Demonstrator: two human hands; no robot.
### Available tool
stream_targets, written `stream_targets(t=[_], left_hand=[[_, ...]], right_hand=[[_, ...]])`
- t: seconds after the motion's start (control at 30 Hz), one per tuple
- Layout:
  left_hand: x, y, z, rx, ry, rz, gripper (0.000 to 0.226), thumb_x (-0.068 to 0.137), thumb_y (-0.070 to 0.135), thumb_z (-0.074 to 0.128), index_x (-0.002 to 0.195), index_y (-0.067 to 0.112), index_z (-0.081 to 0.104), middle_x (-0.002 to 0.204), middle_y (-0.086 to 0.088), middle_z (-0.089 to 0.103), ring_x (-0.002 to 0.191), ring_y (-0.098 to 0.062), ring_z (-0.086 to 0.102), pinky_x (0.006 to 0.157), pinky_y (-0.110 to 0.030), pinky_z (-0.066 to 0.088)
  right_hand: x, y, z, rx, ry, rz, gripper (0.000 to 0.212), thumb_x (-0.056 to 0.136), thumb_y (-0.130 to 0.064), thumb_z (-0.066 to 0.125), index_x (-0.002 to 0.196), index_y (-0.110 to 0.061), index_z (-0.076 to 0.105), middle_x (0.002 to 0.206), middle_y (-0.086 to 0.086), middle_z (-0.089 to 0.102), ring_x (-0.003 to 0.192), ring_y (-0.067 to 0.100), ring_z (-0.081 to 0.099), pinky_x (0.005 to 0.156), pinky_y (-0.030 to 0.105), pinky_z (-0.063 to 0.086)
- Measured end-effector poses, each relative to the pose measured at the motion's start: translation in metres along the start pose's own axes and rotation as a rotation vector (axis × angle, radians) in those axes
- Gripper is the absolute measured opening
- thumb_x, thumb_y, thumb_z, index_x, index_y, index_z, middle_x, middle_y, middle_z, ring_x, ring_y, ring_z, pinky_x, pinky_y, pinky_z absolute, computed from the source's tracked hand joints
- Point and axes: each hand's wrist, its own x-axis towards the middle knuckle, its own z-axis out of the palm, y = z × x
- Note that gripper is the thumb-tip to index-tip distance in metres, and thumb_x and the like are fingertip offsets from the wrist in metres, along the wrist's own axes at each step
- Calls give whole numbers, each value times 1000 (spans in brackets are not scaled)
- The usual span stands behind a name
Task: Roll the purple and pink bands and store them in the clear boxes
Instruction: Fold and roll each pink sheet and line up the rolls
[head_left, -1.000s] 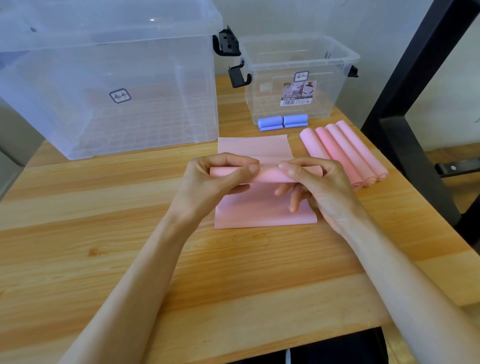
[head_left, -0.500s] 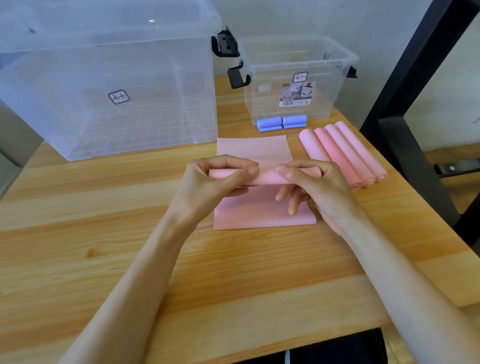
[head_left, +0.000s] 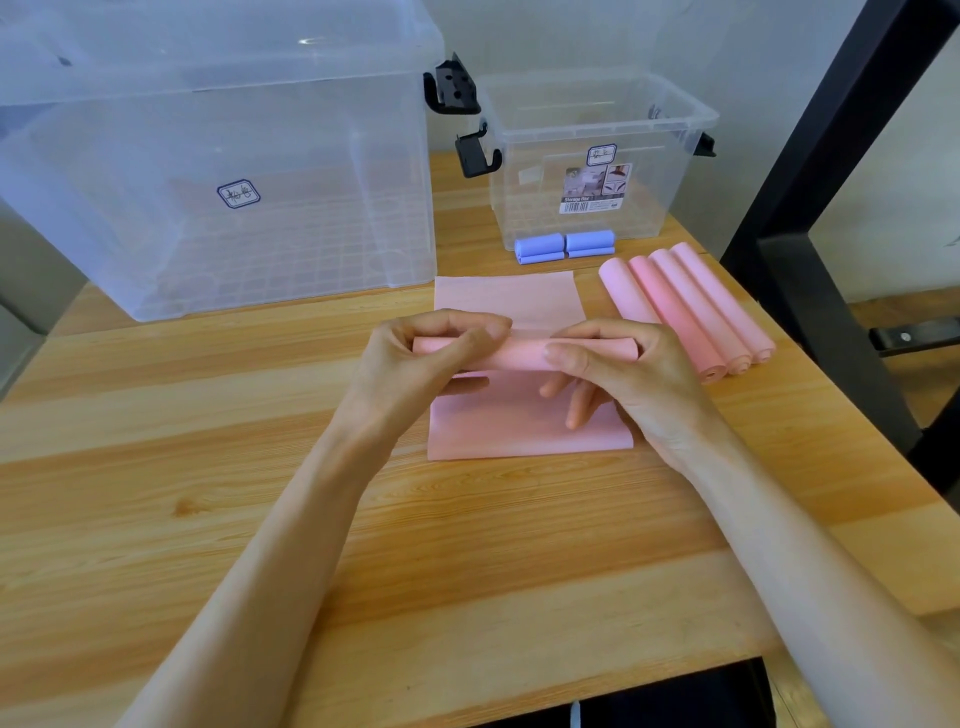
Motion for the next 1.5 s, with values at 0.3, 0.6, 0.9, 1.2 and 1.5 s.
stream_targets(t=[0.3,0.6,0.9,1.2,1.5], left_hand=[[3,-4,-2,-39,43,-45,14,84,19,74,92,8,76,91,0,77,84,-12,73,68,-19,57],[2,-1,0,-37,-14,-11,17,77,24,75,90,13,77,94,1,77,90,-14,73,74,-22,58],[1,-2,1,22,38,-31,8,85,21,74,86,13,76,82,-3,77,77,-14,75,67,-20,58],[0,0,-1,-1,-44,4,26,69,26,77,93,16,78,96,1,77,91,-17,74,77,-26,59],[1,-1,-1,25,22,-61,16,84,21,75,93,9,76,84,-5,78,75,-16,75,66,-20,58]], right_hand=[[0,1,1,-19,-10,-44,29,74,-16,78,102,-11,73,78,13,75,46,22,62,49,28,53],[0,-1,0,30,15,22,26,74,-30,74,90,-10,76,69,15,72,41,22,58,45,24,48],[0,0,0,17,-10,-20,31,70,-22,80,99,-12,75,79,17,74,50,22,64,50,30,54],[1,0,-2,89,-5,57,25,74,-34,73,88,-13,76,74,18,73,43,22,59,48,24,49],[1,2,0,-6,-22,2,29,74,-18,77,100,-5,74,72,3,72,52,22,65,49,29,55]])
